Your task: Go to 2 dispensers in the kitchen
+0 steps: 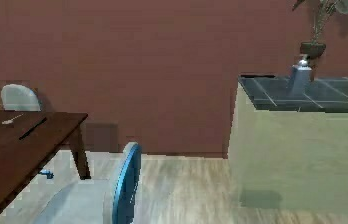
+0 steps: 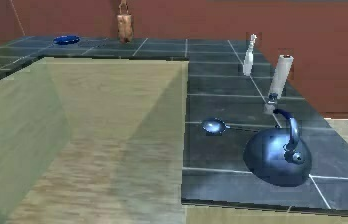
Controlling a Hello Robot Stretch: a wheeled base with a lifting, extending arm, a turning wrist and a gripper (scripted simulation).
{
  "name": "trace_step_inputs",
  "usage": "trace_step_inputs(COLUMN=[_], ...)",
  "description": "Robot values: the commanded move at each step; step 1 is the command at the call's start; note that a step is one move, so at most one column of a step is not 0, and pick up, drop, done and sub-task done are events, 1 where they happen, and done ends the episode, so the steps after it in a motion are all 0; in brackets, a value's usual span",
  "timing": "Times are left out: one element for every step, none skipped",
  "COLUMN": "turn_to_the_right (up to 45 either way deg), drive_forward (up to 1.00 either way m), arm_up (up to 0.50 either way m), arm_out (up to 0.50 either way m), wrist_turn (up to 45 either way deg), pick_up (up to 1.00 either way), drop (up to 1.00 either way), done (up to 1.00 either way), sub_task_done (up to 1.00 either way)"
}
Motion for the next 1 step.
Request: trace_step_inputs(turn_to_the_right=[15.0], drive_forward=[0.00], arm_up=[0.00], arm_out=[0.00], wrist_turn=[0.0], pick_up=[0.00], drop=[0.00], done=[0.00], sub_task_done=[0.00])
